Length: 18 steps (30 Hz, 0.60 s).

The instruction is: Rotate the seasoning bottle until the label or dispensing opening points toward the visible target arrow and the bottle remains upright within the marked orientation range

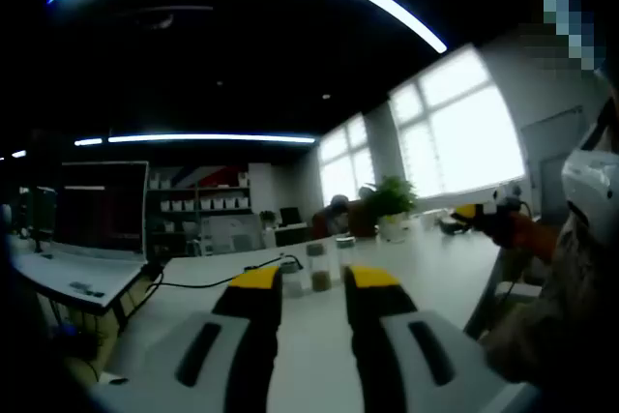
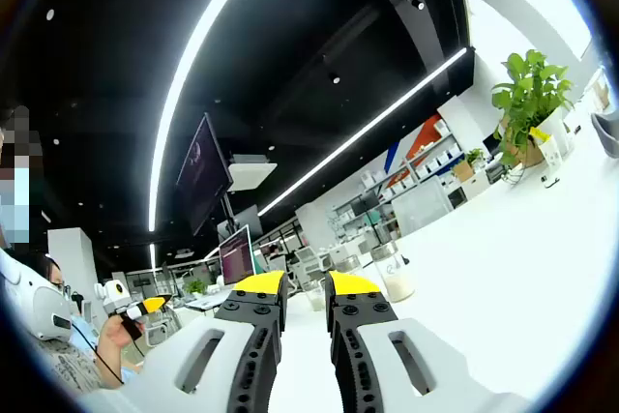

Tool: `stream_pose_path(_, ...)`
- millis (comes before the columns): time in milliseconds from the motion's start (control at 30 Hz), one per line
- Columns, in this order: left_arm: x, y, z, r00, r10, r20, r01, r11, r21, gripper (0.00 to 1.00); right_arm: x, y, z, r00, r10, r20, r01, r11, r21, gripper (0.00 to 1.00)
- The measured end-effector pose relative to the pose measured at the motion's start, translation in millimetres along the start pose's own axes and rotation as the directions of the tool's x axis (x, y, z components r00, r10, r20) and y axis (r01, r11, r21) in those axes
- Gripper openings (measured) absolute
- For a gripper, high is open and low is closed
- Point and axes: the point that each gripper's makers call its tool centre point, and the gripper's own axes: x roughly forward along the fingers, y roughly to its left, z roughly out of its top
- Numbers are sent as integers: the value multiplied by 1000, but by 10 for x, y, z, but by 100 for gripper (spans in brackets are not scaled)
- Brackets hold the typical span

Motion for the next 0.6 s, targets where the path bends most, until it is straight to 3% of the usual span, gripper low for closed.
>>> stream_pose_path(433,23,-59,2,1000,-14,-1,14,1000,1,27,24,-8,-50,1000,-4,-29,4,1000,-14,14)
stream_pose_path(533,54,-78,-33,1000,-18,-12,18,1000,5,27,36,-6,31,999,0,-44,-2,999,-40,14)
stream_pose_path(600,83,-105,-78,999,-24,-25,24,1000,13,27,26,-6,180,1000,-10,-25,8,997,-81,14)
